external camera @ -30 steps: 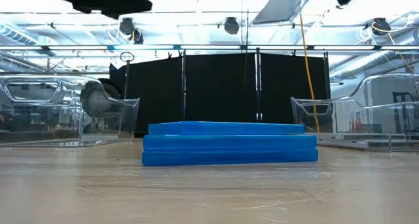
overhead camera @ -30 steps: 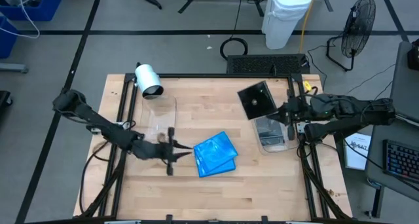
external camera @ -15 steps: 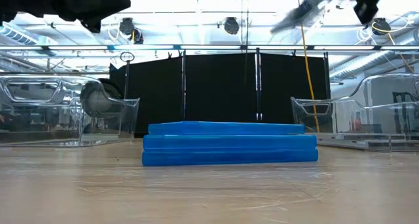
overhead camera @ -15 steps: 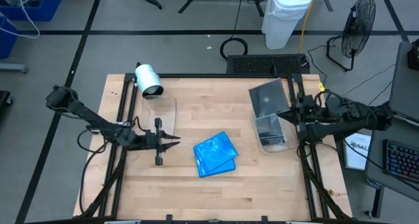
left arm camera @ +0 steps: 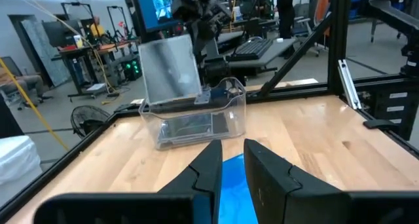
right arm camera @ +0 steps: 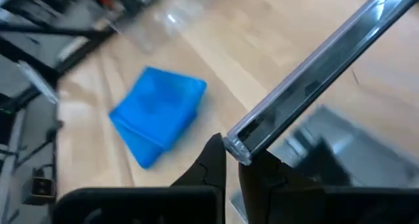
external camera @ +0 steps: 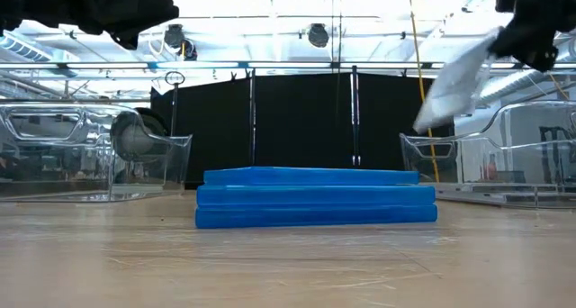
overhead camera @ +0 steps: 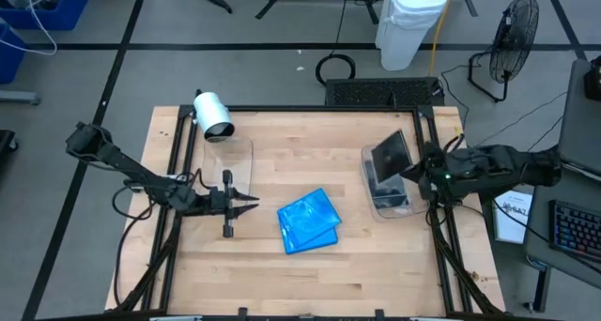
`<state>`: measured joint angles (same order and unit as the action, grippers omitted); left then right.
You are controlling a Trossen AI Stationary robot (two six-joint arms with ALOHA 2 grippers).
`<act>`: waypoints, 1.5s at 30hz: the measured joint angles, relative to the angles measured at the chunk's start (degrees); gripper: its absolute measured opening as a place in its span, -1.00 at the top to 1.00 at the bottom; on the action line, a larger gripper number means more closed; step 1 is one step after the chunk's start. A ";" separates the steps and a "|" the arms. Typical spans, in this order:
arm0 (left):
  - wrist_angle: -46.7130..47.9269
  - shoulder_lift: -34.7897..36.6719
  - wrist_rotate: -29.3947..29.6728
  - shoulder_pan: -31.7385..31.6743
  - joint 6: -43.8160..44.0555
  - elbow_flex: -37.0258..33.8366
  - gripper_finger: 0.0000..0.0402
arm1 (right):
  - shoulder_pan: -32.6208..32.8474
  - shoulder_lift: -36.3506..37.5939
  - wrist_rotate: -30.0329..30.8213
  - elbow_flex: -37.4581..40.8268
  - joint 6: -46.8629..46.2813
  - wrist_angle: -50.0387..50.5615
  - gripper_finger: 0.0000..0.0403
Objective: Pick & place jewel cases by type
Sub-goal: Put the black CD case into the right transparent bin
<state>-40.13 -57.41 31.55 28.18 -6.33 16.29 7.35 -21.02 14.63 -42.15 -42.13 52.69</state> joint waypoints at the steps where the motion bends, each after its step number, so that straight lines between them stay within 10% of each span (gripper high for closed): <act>1: 0.07 0.00 0.00 0.00 0.27 0.00 0.64 | 0.00 -0.71 0.03 -0.02 -1.16 1.60 0.94; 21: 0.07 0.00 0.00 0.02 0.29 0.00 0.64 | 0.00 -15.94 -3.41 -0.01 -2.74 2.96 0.94; 45: 1.82 0.00 -0.02 0.04 0.66 0.02 0.64 | 0.00 -2.79 -5.55 17.83 -1.51 -17.74 0.83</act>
<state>-38.30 -57.41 31.53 28.23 -5.67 16.32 7.35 -23.81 9.09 -24.32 -43.63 34.95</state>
